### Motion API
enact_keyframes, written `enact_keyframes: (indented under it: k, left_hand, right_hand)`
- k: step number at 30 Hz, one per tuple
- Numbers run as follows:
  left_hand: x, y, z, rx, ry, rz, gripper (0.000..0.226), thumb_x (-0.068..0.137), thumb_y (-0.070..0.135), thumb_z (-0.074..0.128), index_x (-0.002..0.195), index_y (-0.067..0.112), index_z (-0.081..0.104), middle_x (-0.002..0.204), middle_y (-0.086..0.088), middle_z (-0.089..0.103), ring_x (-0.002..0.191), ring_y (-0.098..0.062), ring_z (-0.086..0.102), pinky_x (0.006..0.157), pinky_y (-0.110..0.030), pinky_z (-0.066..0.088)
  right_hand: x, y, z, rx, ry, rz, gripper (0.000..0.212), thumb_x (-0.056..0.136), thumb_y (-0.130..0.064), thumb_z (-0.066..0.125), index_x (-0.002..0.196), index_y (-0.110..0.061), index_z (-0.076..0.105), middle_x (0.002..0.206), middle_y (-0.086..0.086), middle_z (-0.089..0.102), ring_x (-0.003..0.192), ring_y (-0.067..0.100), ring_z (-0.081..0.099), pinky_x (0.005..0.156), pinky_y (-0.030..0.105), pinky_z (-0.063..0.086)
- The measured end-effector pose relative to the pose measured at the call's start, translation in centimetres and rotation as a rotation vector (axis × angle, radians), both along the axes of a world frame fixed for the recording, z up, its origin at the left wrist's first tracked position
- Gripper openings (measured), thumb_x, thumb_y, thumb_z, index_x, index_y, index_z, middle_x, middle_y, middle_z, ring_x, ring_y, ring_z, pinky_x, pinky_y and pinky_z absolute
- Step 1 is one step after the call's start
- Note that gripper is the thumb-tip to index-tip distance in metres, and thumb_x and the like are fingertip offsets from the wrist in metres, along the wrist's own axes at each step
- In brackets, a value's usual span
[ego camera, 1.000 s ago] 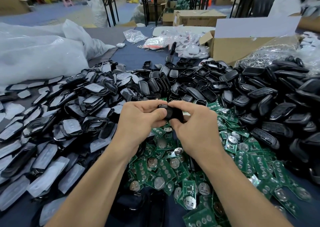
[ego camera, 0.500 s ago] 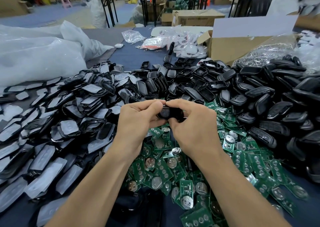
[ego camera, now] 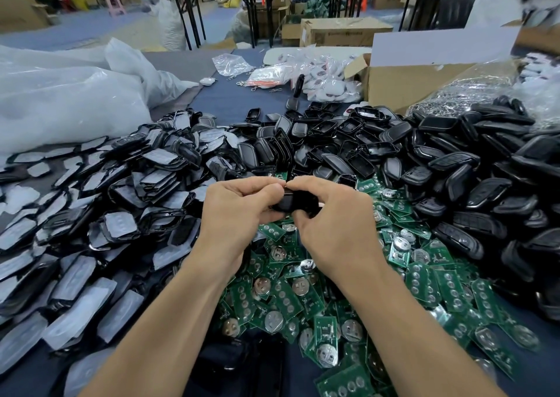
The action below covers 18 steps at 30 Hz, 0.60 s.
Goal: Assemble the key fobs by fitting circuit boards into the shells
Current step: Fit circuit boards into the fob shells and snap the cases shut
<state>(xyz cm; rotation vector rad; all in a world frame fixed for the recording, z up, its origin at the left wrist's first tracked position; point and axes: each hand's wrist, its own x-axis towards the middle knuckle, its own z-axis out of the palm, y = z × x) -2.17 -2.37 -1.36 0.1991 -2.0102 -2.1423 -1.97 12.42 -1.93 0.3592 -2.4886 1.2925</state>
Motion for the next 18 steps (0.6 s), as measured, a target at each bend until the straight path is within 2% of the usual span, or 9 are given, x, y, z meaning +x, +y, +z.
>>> enact_keyframes:
  k: [4,6,9,11,15,18]
  left_hand:
    - [0.0,0.0,-0.1,0.001,0.035,-0.018,0.027,0.092,0.001,0.074,0.081,0.022,0.086,0.085,-0.009,0.081,0.085,-0.024,0.079,0.068,-0.028,0.063]
    - [0.0,0.0,-0.1,-0.015,0.057,-0.004,0.029,0.093,0.002,0.073,0.08,0.024,0.086,0.085,-0.006,0.081,0.083,-0.02,0.079,0.067,-0.025,0.063]
    - [0.0,-0.2,-0.2,-0.042,0.104,-0.014,0.029,0.094,0.002,0.073,0.082,0.025,0.086,0.085,-0.005,0.081,0.085,-0.022,0.079,0.073,-0.028,0.064]
    - [0.0,-0.3,-0.3,-0.068,0.127,-0.035,0.028,0.094,0.004,0.073,0.086,0.027,0.086,0.087,-0.005,0.081,0.087,-0.023,0.079,0.078,-0.033,0.065]
    - [0.3,-0.2,-0.2,-0.099,0.11,-0.063,0.017,0.085,0.023,0.08,0.094,0.036,0.084,0.092,0.002,0.082,0.09,-0.019,0.079,0.08,-0.03,0.064]
    - [0.1,-0.5,-0.4,-0.098,0.125,-0.061,0.022,0.09,0.011,0.08,0.093,0.032,0.084,0.091,0.0,0.082,0.089,-0.022,0.08,0.083,-0.034,0.065]
  right_hand:
    - [0.0,0.1,-0.1,-0.079,0.009,-0.005,0.048,0.077,-0.005,0.076,0.111,-0.038,0.076,0.094,-0.02,0.076,0.086,0.001,0.07,0.081,0.016,0.057]
    - [-0.3,0.3,0.0,-0.174,-0.044,-0.003,0.037,0.079,-0.011,0.075,0.106,-0.036,0.078,0.09,-0.022,0.077,0.084,0.0,0.072,0.077,0.017,0.058]
    - [-1.1,0.7,0.2,-0.445,-0.29,0.065,0.024,0.089,-0.011,0.071,0.097,-0.03,0.083,0.088,-0.009,0.08,0.086,0.013,0.077,0.08,0.035,0.065]
    - [-1.3,1.0,0.4,-0.555,-0.36,0.117,0.026,0.093,-0.005,0.069,0.09,-0.026,0.084,0.088,-0.001,0.08,0.089,0.018,0.077,0.081,0.039,0.065]
    - [-1.0,0.9,0.6,-0.667,-0.328,0.168,0.033,0.093,0.002,0.07,0.085,-0.027,0.084,0.088,0.003,0.081,0.088,0.02,0.078,0.079,0.033,0.064]
    - [-1.1,1.1,0.4,-0.666,-0.309,0.178,0.035,0.09,0.004,0.072,0.085,-0.029,0.084,0.087,0.002,0.081,0.086,0.024,0.078,0.082,0.035,0.064]
